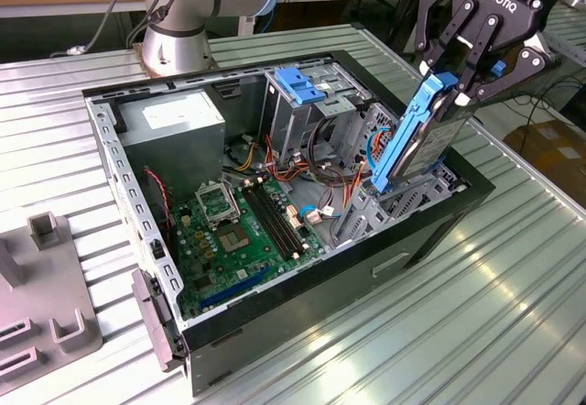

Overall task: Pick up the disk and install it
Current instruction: 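Insert the disk into the insertion slot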

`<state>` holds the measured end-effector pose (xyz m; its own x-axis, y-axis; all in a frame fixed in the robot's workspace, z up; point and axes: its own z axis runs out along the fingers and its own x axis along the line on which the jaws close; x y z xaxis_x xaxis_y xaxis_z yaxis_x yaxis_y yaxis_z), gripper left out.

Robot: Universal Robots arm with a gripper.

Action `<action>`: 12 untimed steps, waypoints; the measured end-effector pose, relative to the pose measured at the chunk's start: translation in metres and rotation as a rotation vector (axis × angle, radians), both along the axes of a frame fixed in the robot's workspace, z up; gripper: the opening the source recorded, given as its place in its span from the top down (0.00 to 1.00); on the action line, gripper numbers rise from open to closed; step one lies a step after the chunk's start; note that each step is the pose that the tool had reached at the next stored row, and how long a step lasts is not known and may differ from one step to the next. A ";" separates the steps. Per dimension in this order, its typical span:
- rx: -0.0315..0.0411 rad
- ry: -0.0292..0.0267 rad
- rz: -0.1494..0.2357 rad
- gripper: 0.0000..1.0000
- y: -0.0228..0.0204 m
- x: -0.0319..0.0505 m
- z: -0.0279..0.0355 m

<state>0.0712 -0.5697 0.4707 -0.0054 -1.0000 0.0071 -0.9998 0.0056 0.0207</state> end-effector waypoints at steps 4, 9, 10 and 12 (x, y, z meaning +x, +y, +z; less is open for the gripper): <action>0.0000 0.0000 0.000 0.63 0.0000 0.0014 -0.0005; 0.0000 0.0000 0.000 0.63 0.0000 0.0014 -0.0006; 0.0000 0.0000 0.000 0.63 0.0000 0.0017 -0.0007; 0.0002 0.0000 0.000 0.63 0.0001 0.0028 -0.0016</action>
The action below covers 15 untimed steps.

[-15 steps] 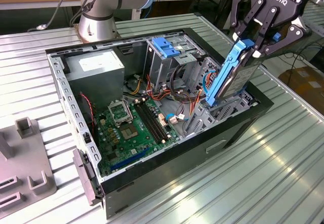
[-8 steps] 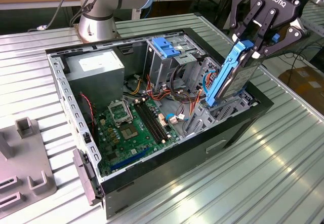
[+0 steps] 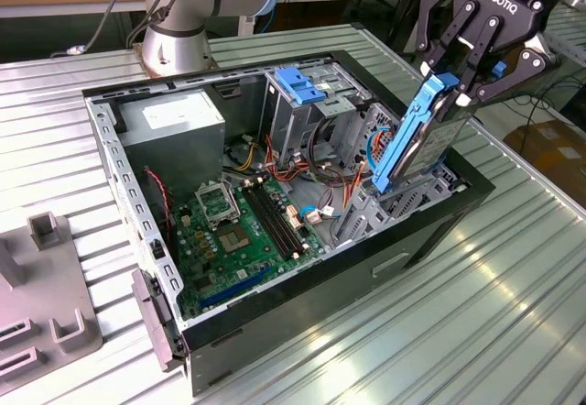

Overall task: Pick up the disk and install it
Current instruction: 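Insert the disk into the insertion slot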

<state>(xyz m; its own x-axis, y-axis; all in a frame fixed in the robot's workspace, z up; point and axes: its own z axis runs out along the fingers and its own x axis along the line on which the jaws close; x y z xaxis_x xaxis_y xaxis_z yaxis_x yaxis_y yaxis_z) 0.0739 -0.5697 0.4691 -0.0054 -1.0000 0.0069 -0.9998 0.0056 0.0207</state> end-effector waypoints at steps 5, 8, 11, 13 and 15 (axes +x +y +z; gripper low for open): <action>-0.0002 0.0000 0.000 0.63 0.0046 0.0003 -0.0038; 0.0000 0.0000 0.000 0.63 0.0053 0.0004 -0.0056; -0.0003 0.0000 -0.003 0.63 0.0054 0.0012 -0.0069; -0.0002 0.0000 -0.006 0.63 0.0054 0.0012 -0.0077; 0.0000 0.0000 -0.008 0.63 0.0056 0.0013 -0.0088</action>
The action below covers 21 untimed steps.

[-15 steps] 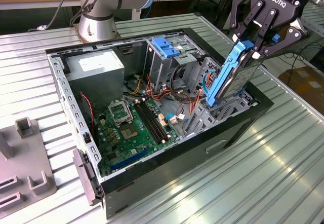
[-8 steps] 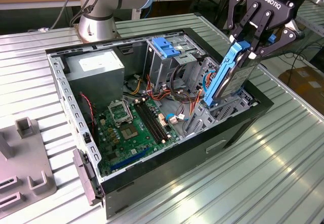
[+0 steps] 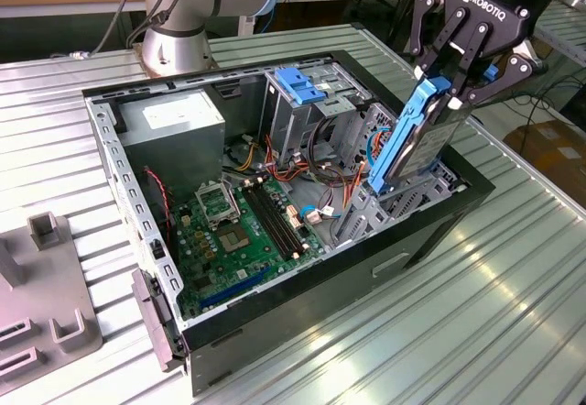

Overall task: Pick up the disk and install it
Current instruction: 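Insert the disk into the insertion slot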

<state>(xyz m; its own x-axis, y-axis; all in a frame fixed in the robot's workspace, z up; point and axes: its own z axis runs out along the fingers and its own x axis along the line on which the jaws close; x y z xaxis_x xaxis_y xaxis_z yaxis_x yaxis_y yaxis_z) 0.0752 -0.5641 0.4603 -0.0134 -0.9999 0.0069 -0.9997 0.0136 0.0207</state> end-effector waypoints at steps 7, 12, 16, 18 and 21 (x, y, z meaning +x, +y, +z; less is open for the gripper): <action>0.0000 0.0000 -0.002 0.63 0.0027 0.0003 -0.0044; -0.0003 0.0001 -0.004 0.63 0.0028 0.0006 -0.0072; -0.0001 0.0000 -0.005 0.63 0.0028 0.0015 -0.0116; -0.0002 0.0000 -0.005 0.63 0.0028 0.0020 -0.0133; -0.0002 0.0000 -0.006 0.63 0.0028 0.0033 -0.0167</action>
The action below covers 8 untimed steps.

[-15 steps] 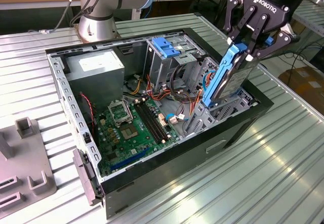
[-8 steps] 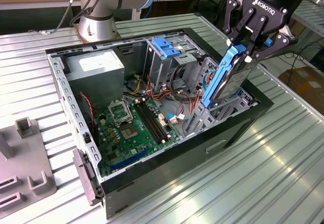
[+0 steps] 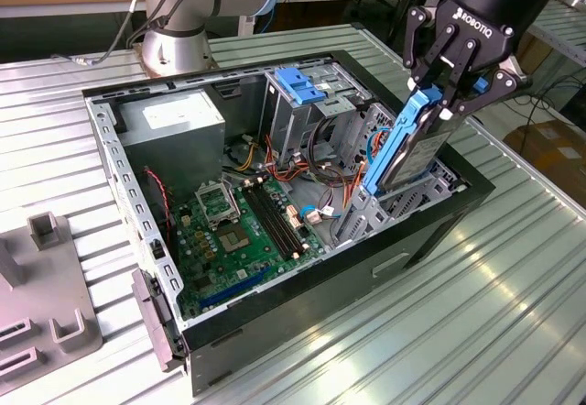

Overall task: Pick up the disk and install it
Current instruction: 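Insert the disk into the insertion slot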

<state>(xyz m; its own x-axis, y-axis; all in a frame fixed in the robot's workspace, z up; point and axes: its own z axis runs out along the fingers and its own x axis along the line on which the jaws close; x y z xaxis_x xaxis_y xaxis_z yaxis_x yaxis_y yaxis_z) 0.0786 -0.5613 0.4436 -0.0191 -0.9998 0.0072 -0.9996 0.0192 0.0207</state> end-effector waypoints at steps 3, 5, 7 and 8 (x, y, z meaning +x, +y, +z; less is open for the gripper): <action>-0.0001 0.0000 0.000 0.63 0.0000 0.0003 -0.0004; 0.0000 0.0000 0.000 0.63 0.0000 0.0003 -0.0005; 0.0000 0.0000 0.000 0.63 0.0000 0.0003 -0.0005; 0.0000 0.0000 0.000 0.63 0.0000 0.0003 -0.0005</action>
<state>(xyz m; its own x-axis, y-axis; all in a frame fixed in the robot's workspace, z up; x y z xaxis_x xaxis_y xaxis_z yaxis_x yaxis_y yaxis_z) 0.0788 -0.5613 0.4431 -0.0192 -0.9998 0.0072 -0.9996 0.0193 0.0207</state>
